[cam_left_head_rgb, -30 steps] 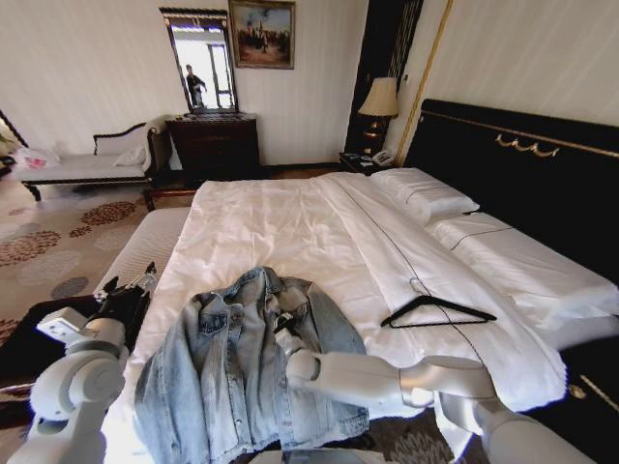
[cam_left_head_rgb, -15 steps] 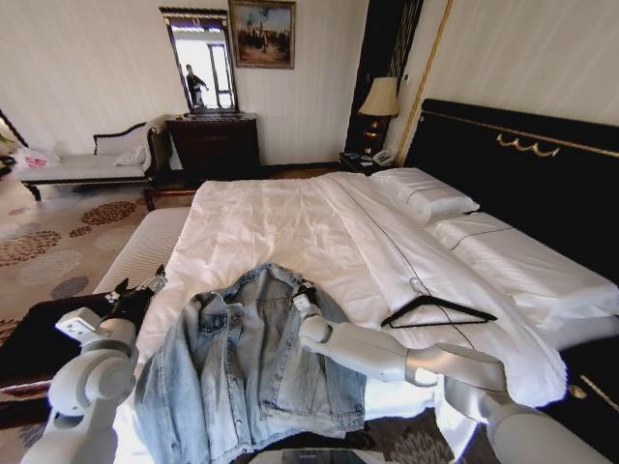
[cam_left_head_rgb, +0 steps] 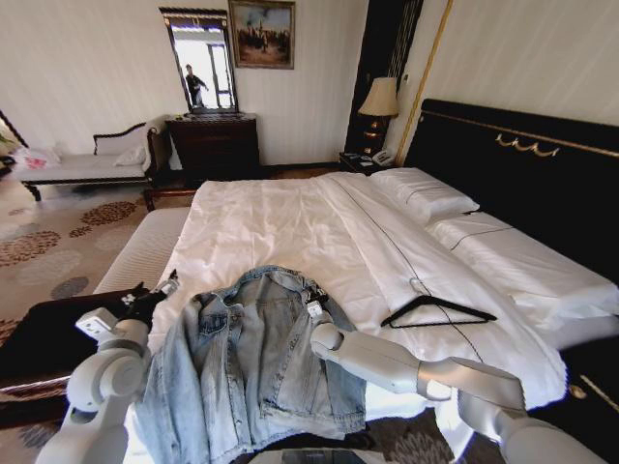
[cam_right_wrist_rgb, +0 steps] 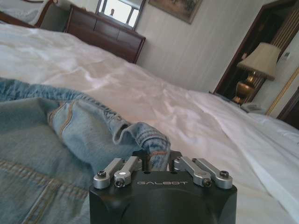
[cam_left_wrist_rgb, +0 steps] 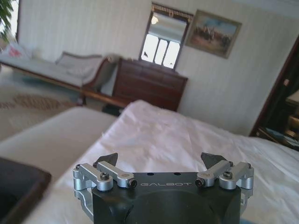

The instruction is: Pick up the clothes from the bed and hang them on the clothes hanger.

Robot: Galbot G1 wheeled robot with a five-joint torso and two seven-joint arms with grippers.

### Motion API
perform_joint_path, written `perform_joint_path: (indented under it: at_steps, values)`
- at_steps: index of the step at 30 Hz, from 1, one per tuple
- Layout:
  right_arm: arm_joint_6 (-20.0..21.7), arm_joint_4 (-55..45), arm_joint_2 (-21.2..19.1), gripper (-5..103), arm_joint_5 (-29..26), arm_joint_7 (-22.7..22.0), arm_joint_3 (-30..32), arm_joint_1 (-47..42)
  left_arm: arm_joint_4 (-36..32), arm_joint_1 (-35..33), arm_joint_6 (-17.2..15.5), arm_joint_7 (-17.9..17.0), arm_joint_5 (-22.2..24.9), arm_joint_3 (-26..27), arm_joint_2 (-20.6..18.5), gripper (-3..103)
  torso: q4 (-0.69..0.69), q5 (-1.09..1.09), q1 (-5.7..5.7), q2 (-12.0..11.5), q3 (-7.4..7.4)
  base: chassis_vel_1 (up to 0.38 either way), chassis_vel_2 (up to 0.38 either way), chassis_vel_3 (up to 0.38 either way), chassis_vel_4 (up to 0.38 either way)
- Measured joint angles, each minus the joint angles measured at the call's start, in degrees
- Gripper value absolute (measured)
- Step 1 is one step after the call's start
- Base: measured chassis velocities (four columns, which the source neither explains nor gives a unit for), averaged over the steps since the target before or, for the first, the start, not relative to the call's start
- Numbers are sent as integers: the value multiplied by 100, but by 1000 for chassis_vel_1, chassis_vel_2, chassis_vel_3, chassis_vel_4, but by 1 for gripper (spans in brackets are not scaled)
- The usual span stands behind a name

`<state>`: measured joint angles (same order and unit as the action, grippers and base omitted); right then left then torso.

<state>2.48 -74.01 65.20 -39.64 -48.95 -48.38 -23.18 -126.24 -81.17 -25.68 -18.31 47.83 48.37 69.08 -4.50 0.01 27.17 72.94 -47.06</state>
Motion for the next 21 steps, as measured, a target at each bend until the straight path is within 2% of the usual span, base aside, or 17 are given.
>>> perform_joint_path:
  at_steps: [1,5,6,9,11,12,14,15,16,17,19,21]
  values:
    - [-11,-55,-72,28,45,2,22,-5,20,-17,-71,6,97,-46,11,100,0,0,0,0,0,0,0,0,0]
    - [124,-374,-530,49,74,-203,162,-43,115,-43,-227,32,304,-222,67,100,0,0,0,0,0,0,0,0,0]
    - [124,-374,-530,49,74,-203,162,-43,115,-43,-227,32,304,-222,67,100,0,0,0,0,0,0,0,0,0]
    - [125,-688,-954,61,32,-192,315,-136,275,-8,-352,75,399,-404,86,100,-2,0,0,0,0,0,0,0,0]
    - [-160,-898,-1161,71,84,76,417,-211,441,33,-405,104,410,-533,85,100,-2,-1,0,0,0,0,0,0,0]
    - [-160,-898,-1161,71,84,76,417,-211,441,33,-405,104,410,-533,85,100,-2,-1,0,0,0,0,0,0,0]
    - [-585,-1209,-1340,82,148,498,558,-314,614,102,-455,131,433,-669,82,100,-2,-1,0,0,0,0,0,0,0]
    - [-754,-1342,-1396,82,156,654,622,-360,681,133,-472,138,440,-728,83,100,-1,-1,0,0,0,0,0,0,0]
    - [-929,-1489,-1448,88,164,813,688,-412,762,171,-477,143,431,-796,85,100,-1,-1,0,0,1,0,0,0,0]
    - [-929,-1489,-1448,88,164,813,688,-412,762,171,-477,143,431,-796,85,100,-1,-1,0,0,1,0,0,0,0]
    - [-1194,-1770,-1546,97,193,1093,788,-501,929,265,-478,168,380,-932,106,100,-1,-1,0,0,1,0,0,0,0]
    - [-1340,-1885,-1592,99,226,1251,828,-542,1007,305,-478,173,371,-993,116,100,-1,-1,0,0,1,0,0,0,0]
